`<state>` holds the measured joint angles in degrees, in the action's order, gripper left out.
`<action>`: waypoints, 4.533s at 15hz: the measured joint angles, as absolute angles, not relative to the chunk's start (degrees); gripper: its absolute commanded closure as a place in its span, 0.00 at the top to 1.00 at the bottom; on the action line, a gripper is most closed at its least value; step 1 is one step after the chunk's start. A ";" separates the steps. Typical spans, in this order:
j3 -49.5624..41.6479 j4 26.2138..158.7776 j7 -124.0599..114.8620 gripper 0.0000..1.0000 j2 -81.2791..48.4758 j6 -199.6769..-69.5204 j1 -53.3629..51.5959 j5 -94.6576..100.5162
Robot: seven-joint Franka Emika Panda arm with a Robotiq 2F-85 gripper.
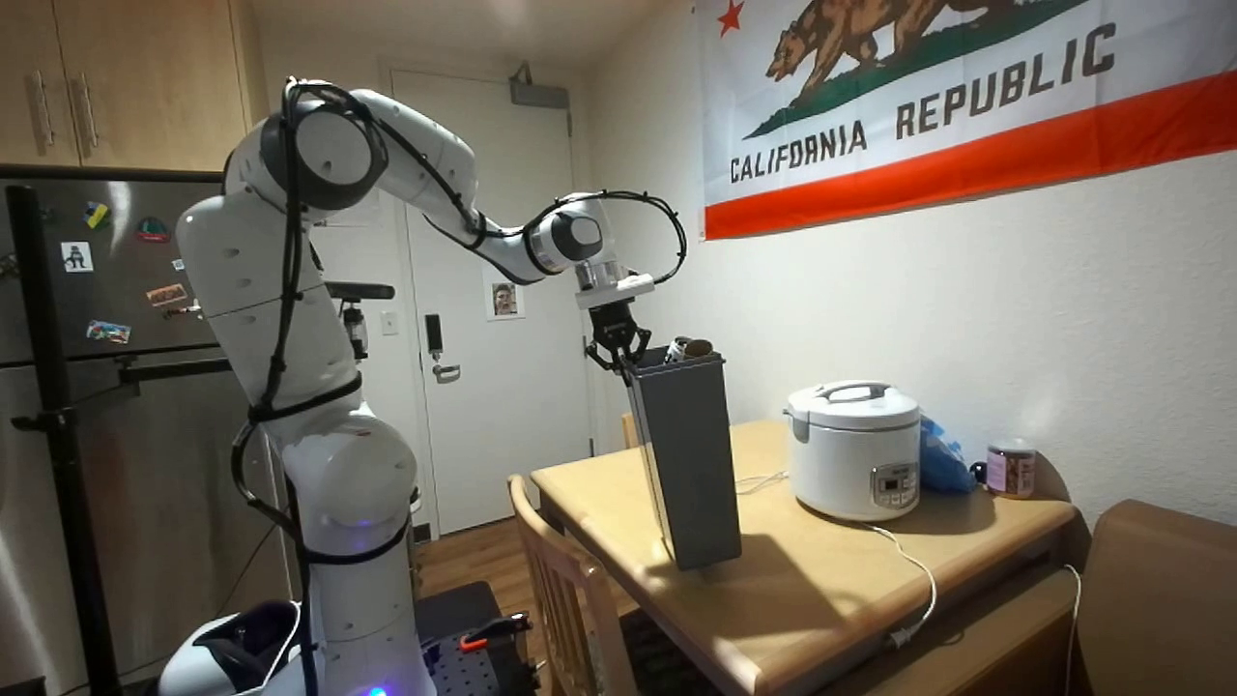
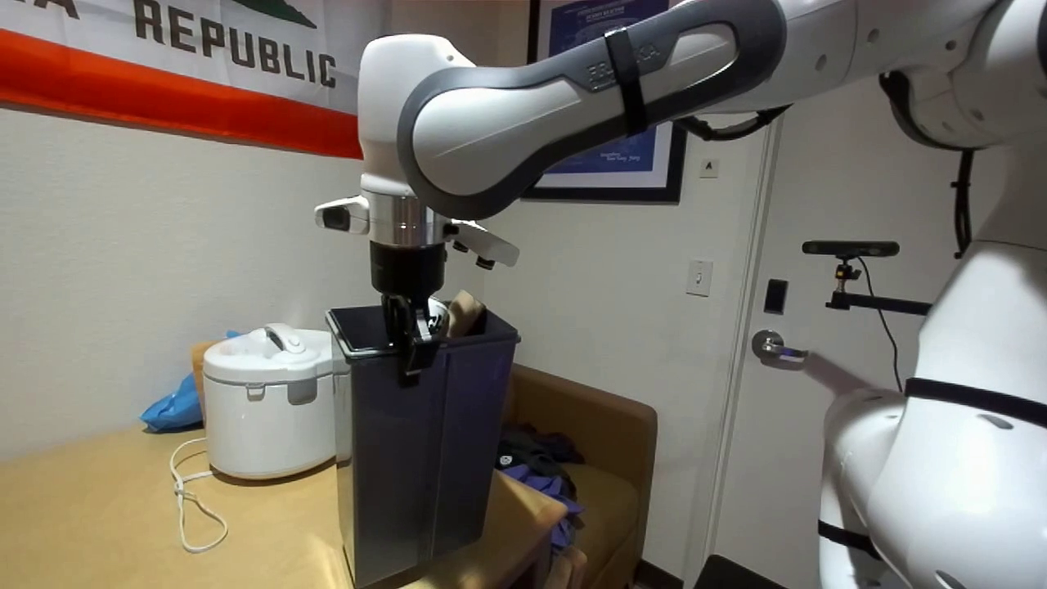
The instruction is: Move the landfill bin to the left then right
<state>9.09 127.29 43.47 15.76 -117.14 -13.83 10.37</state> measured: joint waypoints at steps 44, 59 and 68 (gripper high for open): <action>1.27 131.30 70.01 0.02 14.14 -129.13 -8.53 9.39; 0.94 129.43 69.98 0.46 14.43 -122.42 -7.90 9.40; 1.48 126.62 68.42 1.00 18.18 -120.22 -7.75 10.81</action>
